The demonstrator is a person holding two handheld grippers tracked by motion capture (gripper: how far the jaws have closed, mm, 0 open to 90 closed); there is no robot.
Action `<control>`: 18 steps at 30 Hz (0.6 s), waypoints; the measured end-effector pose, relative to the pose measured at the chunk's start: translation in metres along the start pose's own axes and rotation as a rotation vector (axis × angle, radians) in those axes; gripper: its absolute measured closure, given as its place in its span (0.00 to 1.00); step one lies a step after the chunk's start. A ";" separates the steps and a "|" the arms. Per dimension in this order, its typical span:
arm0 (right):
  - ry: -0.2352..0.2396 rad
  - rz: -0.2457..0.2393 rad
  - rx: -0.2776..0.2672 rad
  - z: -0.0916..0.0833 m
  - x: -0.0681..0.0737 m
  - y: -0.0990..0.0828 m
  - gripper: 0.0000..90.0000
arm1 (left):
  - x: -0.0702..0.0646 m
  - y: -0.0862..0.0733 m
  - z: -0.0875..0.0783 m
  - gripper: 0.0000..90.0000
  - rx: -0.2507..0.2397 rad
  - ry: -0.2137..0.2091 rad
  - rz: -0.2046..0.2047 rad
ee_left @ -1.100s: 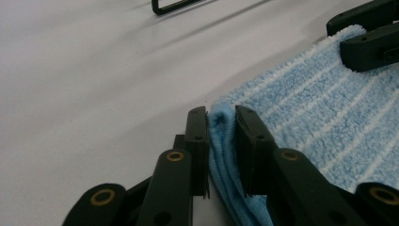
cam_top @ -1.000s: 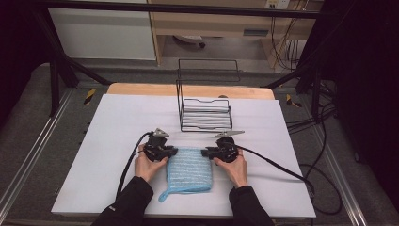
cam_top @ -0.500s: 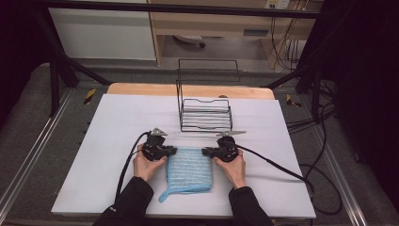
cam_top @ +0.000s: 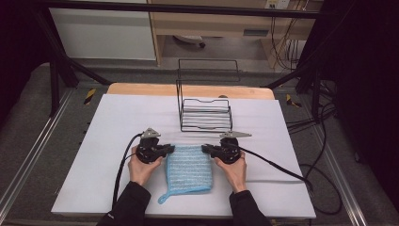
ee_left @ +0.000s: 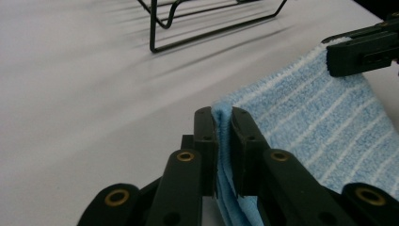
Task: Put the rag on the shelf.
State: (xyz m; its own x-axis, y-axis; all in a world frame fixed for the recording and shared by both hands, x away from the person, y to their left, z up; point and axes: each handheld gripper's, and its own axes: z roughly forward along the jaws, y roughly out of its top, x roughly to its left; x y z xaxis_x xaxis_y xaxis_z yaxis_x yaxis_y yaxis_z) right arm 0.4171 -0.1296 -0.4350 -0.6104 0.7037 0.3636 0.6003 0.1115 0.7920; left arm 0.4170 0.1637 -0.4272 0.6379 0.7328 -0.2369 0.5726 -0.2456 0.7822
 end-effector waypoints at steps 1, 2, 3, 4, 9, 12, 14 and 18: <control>0.000 -0.003 -0.010 -0.001 0.001 0.000 0.92 | -0.001 0.000 -0.002 0.91 -0.009 0.002 0.004; 0.000 -0.007 -0.020 -0.003 0.002 0.000 0.92 | -0.003 0.001 -0.005 0.91 -0.019 0.005 0.009; 0.002 -0.012 -0.030 -0.004 0.003 0.001 0.92 | -0.005 0.001 -0.006 0.91 -0.030 0.005 0.010; 0.003 -0.014 -0.038 -0.006 0.004 0.001 0.92 | -0.006 0.002 -0.009 0.91 -0.039 0.007 0.018; 0.007 -0.031 -0.089 -0.014 0.008 0.004 0.92 | -0.012 0.006 -0.018 0.91 -0.082 0.006 0.036; 0.001 -0.051 -0.112 -0.020 0.013 0.006 0.92 | -0.017 0.008 -0.023 0.91 -0.108 0.005 0.043; -0.001 -0.073 -0.133 -0.024 0.016 0.008 0.92 | -0.020 0.009 -0.027 0.91 -0.127 0.004 0.047; -0.001 -0.100 -0.165 -0.032 0.021 0.014 0.92 | -0.025 0.013 -0.036 0.91 -0.165 0.008 0.061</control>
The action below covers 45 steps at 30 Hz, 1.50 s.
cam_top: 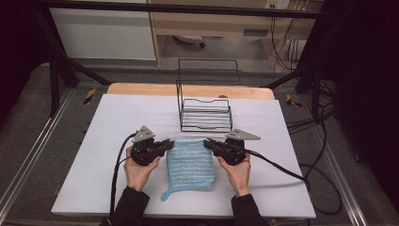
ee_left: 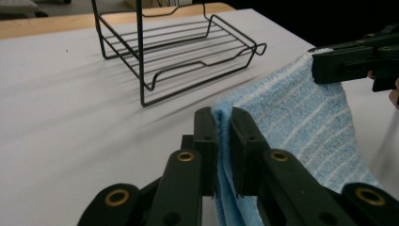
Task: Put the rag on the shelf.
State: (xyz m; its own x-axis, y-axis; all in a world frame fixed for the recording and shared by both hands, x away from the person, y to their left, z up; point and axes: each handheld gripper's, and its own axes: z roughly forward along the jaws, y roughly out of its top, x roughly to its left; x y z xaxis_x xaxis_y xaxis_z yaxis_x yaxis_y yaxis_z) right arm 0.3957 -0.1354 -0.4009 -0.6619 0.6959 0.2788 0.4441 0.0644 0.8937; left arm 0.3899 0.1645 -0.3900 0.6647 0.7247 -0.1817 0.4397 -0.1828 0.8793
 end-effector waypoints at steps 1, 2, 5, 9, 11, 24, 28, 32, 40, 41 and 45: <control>0.002 -0.003 -0.007 -0.002 0.001 0.002 0.92 | -0.001 0.002 -0.002 0.91 -0.010 0.000 0.004; 0.003 -0.007 -0.015 -0.003 0.002 0.003 0.92 | -0.002 0.003 -0.004 0.91 -0.018 0.001 0.011; -0.002 -0.027 -0.036 -0.008 0.006 0.008 0.92 | -0.005 0.007 -0.007 0.91 -0.043 0.002 0.015; -0.009 -0.052 -0.062 -0.013 0.010 0.013 0.92 | -0.009 0.012 -0.011 0.91 -0.072 0.008 0.026; -0.008 -0.058 -0.077 -0.016 0.011 0.016 0.92 | -0.011 0.015 -0.013 0.91 -0.085 0.007 0.032; -0.041 -0.105 -0.162 -0.034 0.019 0.035 0.92 | -0.020 0.035 -0.017 0.91 -0.160 0.009 0.067; -0.053 -0.115 -0.186 -0.038 0.021 0.041 0.92 | -0.023 0.042 -0.019 0.91 -0.180 0.012 0.074; -0.061 -0.126 -0.208 -0.042 0.023 0.047 0.92 | -0.024 0.048 -0.020 0.91 -0.201 -0.001 0.062; -0.074 -0.147 -0.250 -0.050 0.026 0.059 0.92 | -0.028 0.062 -0.022 0.91 -0.243 0.001 0.070; -0.076 -0.149 -0.255 -0.051 0.027 0.061 0.92 | -0.028 0.064 -0.022 0.91 -0.249 0.001 0.070; -0.082 -0.158 -0.269 -0.054 0.028 0.068 0.92 | -0.029 0.070 -0.023 0.91 -0.272 0.000 0.078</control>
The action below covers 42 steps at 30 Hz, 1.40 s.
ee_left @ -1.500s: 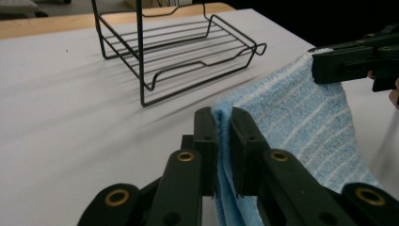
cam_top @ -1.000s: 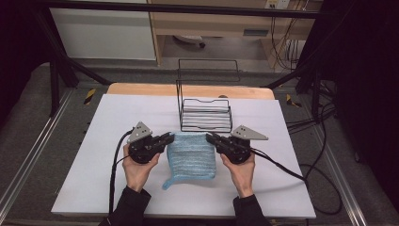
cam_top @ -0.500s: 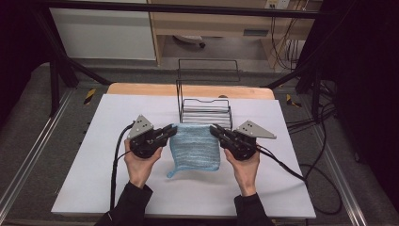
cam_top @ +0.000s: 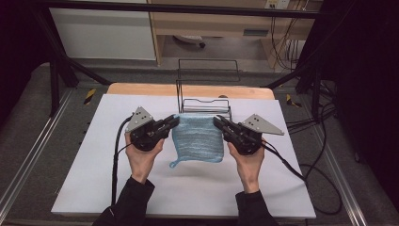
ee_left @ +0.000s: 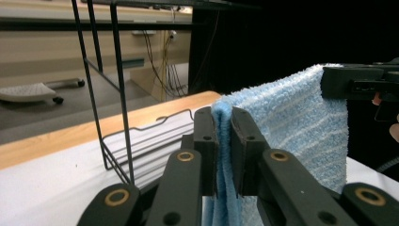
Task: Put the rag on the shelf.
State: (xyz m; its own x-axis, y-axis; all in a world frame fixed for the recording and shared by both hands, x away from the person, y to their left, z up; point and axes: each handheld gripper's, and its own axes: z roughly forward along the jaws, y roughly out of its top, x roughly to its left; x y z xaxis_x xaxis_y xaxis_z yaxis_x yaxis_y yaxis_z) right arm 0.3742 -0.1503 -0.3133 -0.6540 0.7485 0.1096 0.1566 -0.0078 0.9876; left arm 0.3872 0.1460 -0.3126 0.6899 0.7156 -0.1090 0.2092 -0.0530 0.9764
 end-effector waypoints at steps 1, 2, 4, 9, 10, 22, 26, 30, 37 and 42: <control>-0.002 -0.003 -0.005 0.000 0.000 0.002 0.92 | 0.000 0.002 0.000 0.91 -0.005 0.001 0.003; -0.006 -0.010 -0.008 0.000 0.000 0.004 0.92 | -0.001 0.004 0.000 0.91 -0.010 0.002 0.003; -0.011 -0.014 -0.018 -0.001 0.000 0.008 0.92 | -0.001 0.008 0.000 0.91 -0.022 0.002 0.007; -0.021 -0.022 -0.042 -0.001 0.000 0.017 0.92 | -0.002 0.019 0.001 0.91 -0.046 0.003 0.012; -0.023 -0.022 -0.045 -0.001 0.000 0.018 0.92 | -0.002 0.021 0.001 0.91 -0.050 0.004 0.015; -0.051 -0.050 -0.106 0.001 0.001 0.044 0.92 | 0.000 0.049 0.003 0.91 -0.115 0.008 0.020; -0.066 -0.062 -0.127 0.002 0.000 0.053 0.92 | 0.001 0.058 0.005 0.91 -0.133 0.008 0.021; -0.072 -0.072 -0.146 0.003 -0.001 0.063 0.93 | 0.002 0.068 0.007 0.91 -0.153 0.009 0.020; -0.085 -0.097 -0.172 0.004 -0.003 0.079 0.92 | 0.001 0.085 0.009 0.91 -0.185 0.012 0.037; -0.091 -0.106 -0.183 0.004 -0.005 0.090 0.92 | 0.002 0.096 0.013 0.91 -0.197 0.010 0.040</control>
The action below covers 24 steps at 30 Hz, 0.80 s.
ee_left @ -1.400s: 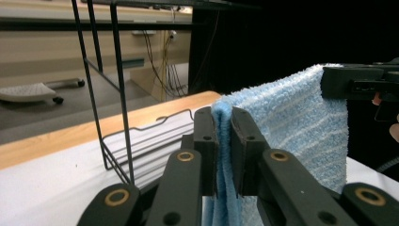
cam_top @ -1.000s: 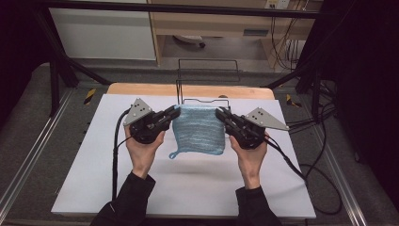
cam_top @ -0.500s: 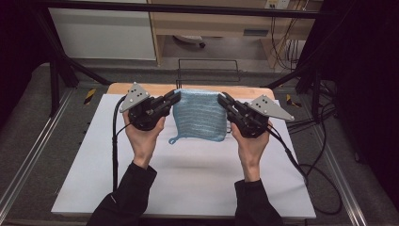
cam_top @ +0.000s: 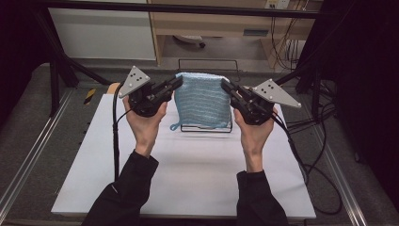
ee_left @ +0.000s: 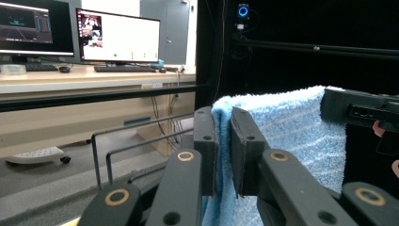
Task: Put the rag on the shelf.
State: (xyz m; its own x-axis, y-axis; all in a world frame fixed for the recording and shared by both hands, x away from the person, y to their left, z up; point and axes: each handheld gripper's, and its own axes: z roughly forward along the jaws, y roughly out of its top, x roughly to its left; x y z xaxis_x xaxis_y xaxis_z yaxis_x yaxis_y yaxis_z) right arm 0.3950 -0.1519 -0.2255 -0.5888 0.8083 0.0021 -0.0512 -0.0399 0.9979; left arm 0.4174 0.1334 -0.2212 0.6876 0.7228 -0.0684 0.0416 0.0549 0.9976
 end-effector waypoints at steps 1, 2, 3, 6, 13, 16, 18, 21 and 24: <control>-0.001 -0.004 -0.003 0.001 -0.001 0.003 0.92 | 0.000 0.002 0.001 0.91 0.000 0.000 0.003; -0.001 -0.003 -0.005 0.002 -0.002 0.005 0.92 | 0.001 0.004 0.002 0.91 -0.004 0.000 0.002; -0.001 -0.005 -0.007 0.002 -0.003 0.006 0.92 | 0.001 0.006 0.003 0.91 -0.005 -0.001 0.004; -0.008 -0.018 -0.015 0.005 -0.005 0.014 0.92 | 0.001 0.014 0.006 0.91 -0.010 -0.001 0.009; -0.012 -0.033 -0.034 0.013 -0.010 0.028 0.92 | 0.005 0.029 0.011 0.91 -0.024 -0.001 0.016; -0.014 -0.040 -0.045 0.016 -0.012 0.034 0.92 | 0.006 0.035 0.013 0.91 -0.033 0.003 0.020; -0.017 -0.044 -0.054 0.018 -0.012 0.037 0.92 | 0.007 0.037 0.015 0.91 -0.045 0.005 0.010; -0.021 -0.048 -0.066 0.021 -0.013 0.042 0.92 | 0.009 0.041 0.017 0.91 -0.060 0.005 -0.001; -0.021 -0.048 -0.076 0.025 -0.015 0.046 0.93 | 0.011 0.046 0.019 0.91 -0.063 0.013 0.007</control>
State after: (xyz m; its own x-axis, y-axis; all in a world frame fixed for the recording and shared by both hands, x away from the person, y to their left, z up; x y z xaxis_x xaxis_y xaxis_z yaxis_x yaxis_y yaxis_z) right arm 0.4214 -0.1512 -0.1784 -0.5674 0.8223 -0.0431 -0.1407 -0.0452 0.9890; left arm 0.4405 0.1302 -0.1759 0.6779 0.7325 -0.0620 -0.0091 0.0927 0.9957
